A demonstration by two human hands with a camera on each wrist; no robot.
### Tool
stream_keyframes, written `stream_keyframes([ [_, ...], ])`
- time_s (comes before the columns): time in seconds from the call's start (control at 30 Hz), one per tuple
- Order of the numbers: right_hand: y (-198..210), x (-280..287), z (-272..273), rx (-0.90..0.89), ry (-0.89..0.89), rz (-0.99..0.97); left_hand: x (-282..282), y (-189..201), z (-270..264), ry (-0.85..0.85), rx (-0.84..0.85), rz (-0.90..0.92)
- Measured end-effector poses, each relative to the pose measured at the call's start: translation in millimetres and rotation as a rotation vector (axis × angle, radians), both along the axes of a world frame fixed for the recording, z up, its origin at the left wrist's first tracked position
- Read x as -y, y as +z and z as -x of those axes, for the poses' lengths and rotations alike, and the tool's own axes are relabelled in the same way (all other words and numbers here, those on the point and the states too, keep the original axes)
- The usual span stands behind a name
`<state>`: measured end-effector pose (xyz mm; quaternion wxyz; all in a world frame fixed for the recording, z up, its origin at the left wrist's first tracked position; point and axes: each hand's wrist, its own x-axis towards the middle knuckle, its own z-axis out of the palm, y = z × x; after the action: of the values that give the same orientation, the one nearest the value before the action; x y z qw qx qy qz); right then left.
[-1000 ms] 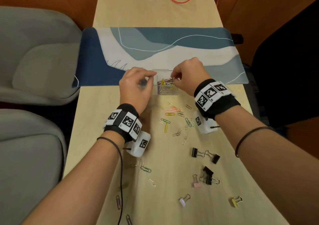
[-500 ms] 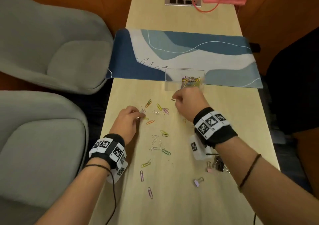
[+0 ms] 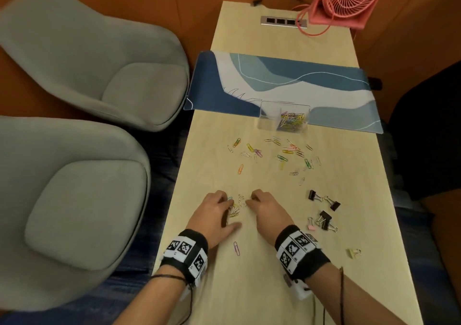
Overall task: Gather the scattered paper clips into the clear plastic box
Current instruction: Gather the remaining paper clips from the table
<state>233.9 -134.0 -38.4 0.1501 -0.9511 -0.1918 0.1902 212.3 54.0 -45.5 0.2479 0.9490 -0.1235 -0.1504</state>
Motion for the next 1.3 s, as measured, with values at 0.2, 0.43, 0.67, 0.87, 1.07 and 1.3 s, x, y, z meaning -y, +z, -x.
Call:
stream_keyframes([
  [0.2,1,-5,-14,0.057,0.018,0.044,10,-12,31,0.053,0.051,0.032],
  [0.43,-2,-7,21,0.079,0.181,0.233,15,-15,40,0.115,0.146,0.042],
  [0.67,-9,-10,47,0.087,0.216,0.308,12,-12,31,0.165,0.102,0.067],
  [0.87,10,-15,27,0.090,0.216,0.310,2,-2,17,0.385,-0.087,0.324],
  [1.07,4,9,-1,-0.081,-0.343,-0.093,3,12,-10,0.414,-0.120,0.418],
  [1.3,20,60,-22,-0.514,-0.968,-0.908,27,42,-74,0.357,-0.031,0.509],
])
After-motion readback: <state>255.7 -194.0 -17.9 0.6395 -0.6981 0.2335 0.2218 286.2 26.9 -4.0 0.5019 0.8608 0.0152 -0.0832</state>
